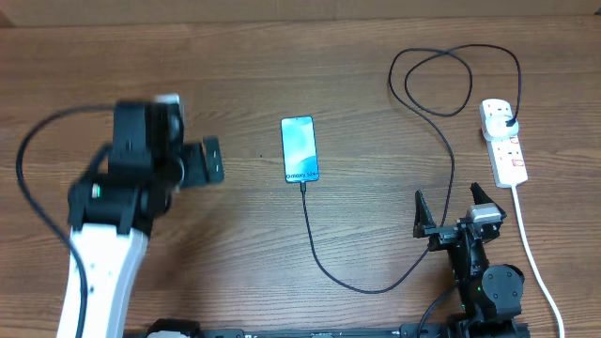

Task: Plug charger to phone and switch on socket

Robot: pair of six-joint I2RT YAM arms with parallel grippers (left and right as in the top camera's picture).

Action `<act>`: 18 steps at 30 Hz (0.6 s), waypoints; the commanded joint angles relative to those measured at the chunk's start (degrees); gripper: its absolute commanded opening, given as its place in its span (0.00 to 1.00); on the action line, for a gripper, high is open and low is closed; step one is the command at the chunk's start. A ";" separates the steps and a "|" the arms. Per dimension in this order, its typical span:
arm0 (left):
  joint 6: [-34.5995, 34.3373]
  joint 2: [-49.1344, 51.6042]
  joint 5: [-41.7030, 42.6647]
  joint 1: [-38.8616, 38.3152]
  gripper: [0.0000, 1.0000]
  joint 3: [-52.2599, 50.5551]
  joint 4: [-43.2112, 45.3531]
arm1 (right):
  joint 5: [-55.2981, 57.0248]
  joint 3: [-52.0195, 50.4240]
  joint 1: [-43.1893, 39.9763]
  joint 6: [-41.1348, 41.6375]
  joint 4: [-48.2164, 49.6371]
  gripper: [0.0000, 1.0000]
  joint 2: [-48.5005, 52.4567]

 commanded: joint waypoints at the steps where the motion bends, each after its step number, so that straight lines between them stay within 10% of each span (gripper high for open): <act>1: 2.69 -9.73 -3.15 0.81 1.00 -7.52 1.29 | -0.33 -0.61 0.26 -0.42 0.33 1.00 -0.52; 18: 12.90 -47.76 4.85 3.10 1.00 -56.26 53.11 | -0.33 -0.61 0.26 -0.42 0.33 1.00 -0.52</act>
